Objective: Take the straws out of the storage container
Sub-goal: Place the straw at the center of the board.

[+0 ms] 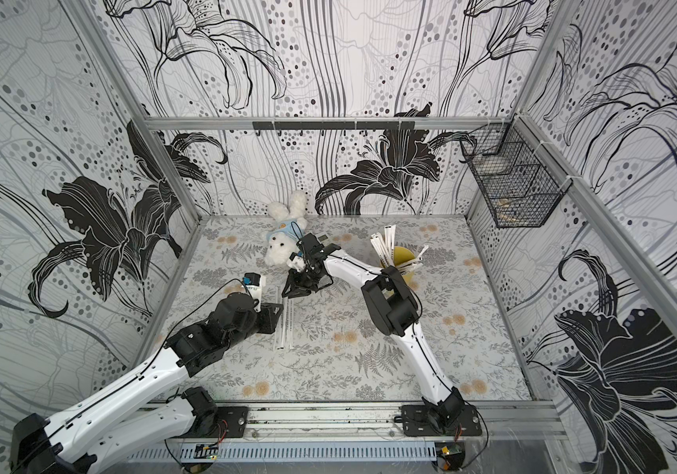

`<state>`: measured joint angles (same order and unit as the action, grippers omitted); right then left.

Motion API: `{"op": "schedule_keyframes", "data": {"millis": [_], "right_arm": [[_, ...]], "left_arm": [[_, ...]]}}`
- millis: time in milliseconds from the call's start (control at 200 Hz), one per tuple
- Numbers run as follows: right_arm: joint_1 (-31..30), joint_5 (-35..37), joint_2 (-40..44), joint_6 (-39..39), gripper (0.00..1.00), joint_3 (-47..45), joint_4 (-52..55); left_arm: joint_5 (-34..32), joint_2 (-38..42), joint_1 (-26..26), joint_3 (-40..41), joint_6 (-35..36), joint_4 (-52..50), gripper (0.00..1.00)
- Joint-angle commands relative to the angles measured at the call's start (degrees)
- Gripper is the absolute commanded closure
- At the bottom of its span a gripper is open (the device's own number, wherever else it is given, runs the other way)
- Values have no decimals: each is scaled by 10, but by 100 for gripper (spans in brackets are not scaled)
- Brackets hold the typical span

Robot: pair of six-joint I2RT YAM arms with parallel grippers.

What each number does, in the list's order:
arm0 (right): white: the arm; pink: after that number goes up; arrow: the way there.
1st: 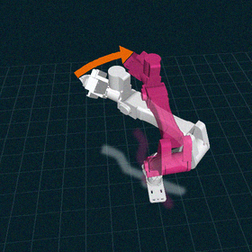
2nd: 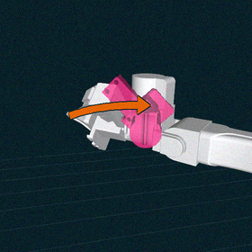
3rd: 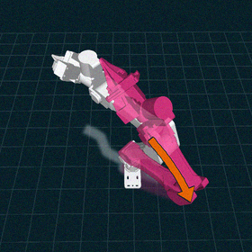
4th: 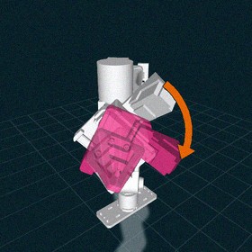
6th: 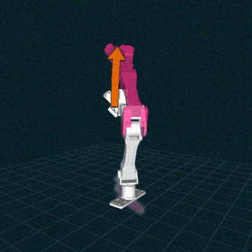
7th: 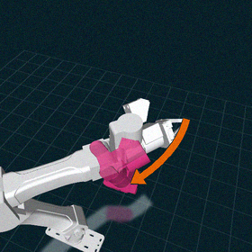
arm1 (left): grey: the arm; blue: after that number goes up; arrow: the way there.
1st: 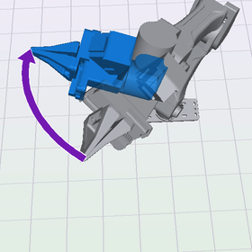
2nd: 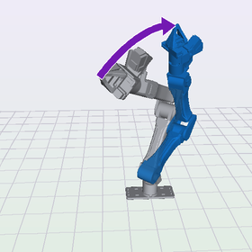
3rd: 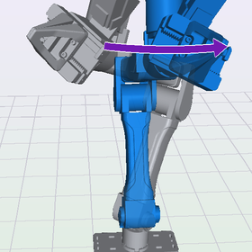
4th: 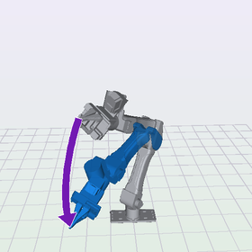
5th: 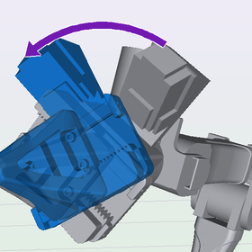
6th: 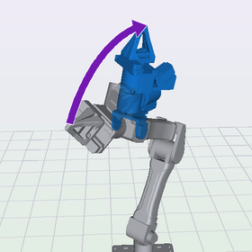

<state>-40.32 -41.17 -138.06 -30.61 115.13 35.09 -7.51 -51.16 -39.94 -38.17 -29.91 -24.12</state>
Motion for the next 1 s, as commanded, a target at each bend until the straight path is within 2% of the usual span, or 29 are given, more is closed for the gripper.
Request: {"op": "schedule_keyframes", "data": {"millis": [0,210,621,801,997], "right_arm": [[1,-5,-15,10,67,25,20],[1,-14,-28,18,60,42,32],[1,-17,-28,31,54,69,51],[13,-8,30,47,56,82,60],[67,54,167,78,57,49,70]], "left_arm": [[3,-1,5,0,9,17,71],[7,-2,7,1,8,21,71],[11,-6,12,-6,14,27,71],[26,9,12,-6,48,70,72],[39,0,11,-26,79,163,73]]}}
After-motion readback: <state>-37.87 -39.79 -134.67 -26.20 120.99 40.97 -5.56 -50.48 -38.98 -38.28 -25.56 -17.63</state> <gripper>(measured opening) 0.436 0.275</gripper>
